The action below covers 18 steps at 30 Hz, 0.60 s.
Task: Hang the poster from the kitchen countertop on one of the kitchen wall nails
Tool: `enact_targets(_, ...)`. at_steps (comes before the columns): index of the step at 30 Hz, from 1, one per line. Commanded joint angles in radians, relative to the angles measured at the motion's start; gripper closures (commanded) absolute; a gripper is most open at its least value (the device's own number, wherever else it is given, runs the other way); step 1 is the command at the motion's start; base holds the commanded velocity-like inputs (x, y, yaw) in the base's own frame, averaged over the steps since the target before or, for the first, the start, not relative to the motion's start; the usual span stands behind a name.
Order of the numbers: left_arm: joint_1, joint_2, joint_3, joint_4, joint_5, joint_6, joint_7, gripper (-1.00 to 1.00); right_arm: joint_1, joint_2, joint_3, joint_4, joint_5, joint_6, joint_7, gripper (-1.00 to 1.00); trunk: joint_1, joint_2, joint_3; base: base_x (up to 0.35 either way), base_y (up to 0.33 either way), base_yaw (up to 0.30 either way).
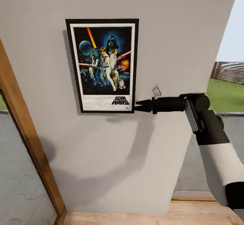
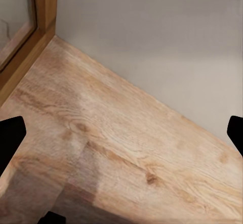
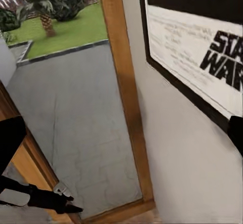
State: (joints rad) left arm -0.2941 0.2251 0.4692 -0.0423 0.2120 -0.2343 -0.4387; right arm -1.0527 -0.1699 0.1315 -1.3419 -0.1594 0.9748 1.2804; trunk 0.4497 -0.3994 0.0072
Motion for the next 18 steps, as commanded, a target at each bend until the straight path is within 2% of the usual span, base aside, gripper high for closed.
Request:
enact_targets(1, 0.000, 0.000, -0.005, 0.002, 0.010, -0.002, -0.005, -1.00, 0.028, -0.001, 0.001, -0.004, -0.004, 0.000, 0.000, -1.00, 0.000, -0.001, 0.001, -0.040, 0.000, 0.000)
enact_targets(2, 0.000, 0.000, -0.005, 0.001, 0.010, -0.002, -0.005, -1.00, 0.092, -0.002, 0.000, -0.009, -0.004, -0.022, 0.003, -1.00, 0.000, -0.001, 0.003, -0.026, 0.000, 0.000)
enact_targets(6, 0.000, 0.000, -0.006, 0.001, 0.010, -0.002, -0.005, -1.00, 0.238, -0.004, -0.013, -0.013, -0.003, -0.104, 0.023, -1.00, 0.000, -0.001, 0.010, -0.015, 0.000, 0.000)
enact_targets(7, 0.000, 0.000, -0.006, 0.001, 0.010, -0.002, -0.005, -1.00, 0.310, -0.004, -0.033, -0.012, -0.002, -0.155, 0.037, -1.00, 0.000, -0.001, 0.011, -0.007, 0.000, 0.000)
enact_targets(13, 0.000, 0.000, -0.006, 0.001, 0.010, -0.002, -0.007, -1.00, 0.519, -0.005, -0.111, -0.007, -0.001, -0.263, 0.059, -1.00, 0.000, -0.001, 0.021, -0.003, 0.000, 0.000)
enact_targets(14, 0.000, 0.000, -0.006, 0.001, 0.010, -0.002, -0.007, -1.00, 0.582, -0.005, -0.127, -0.002, -0.001, -0.287, 0.062, -1.00, 0.000, -0.001, 0.023, -0.001, 0.000, 0.000)
enact_targets(16, 0.000, 0.000, -0.006, 0.001, 0.010, -0.002, -0.007, -1.00, 0.699, -0.005, -0.147, 0.051, 0.000, -0.357, 0.064, -1.00, 0.000, -0.001, 0.026, 0.000, 0.000, 0.000)
enact_targets(17, 0.000, 0.000, -0.006, 0.001, 0.010, -0.002, -0.007, -1.00, 0.724, -0.006, -0.151, 0.076, 0.000, -0.384, 0.065, -1.00, 0.000, -0.001, 0.028, 0.000, 0.000, 0.000)
enact_targets(18, 0.000, 0.000, -0.006, 0.001, 0.010, -0.002, -0.008, -1.00, 0.764, -0.008, -0.156, 0.144, 0.001, -0.452, 0.065, -1.00, 0.000, -0.001, 0.030, 0.000, 0.000, 0.000)
